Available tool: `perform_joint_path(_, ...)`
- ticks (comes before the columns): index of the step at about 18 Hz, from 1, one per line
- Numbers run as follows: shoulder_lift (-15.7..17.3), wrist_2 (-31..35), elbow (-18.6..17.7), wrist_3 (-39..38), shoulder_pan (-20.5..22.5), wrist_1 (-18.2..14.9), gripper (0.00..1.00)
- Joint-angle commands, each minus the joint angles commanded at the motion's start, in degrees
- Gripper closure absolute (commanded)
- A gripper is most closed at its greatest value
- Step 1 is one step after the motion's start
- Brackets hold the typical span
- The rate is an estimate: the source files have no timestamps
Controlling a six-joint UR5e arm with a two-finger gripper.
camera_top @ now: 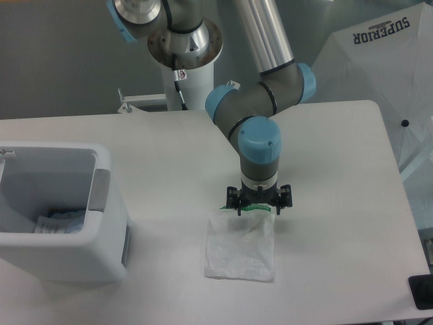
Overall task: Place the trash in the trash can
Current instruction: 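Lower the gripper onto the bag's green drawstring edge and close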
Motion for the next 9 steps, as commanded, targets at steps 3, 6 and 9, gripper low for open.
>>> perform_joint_path(3, -0.09, 0.00, 0.09, 0.36, 0.00, 0.09, 0.00)
perform_joint_path(6, -0.44, 0.00, 0.09, 0.36, 0.00, 0.18, 0.00)
perform_joint_path(9, -0.70, 0.00, 0.09, 0.36, 0.00, 0.18, 0.00)
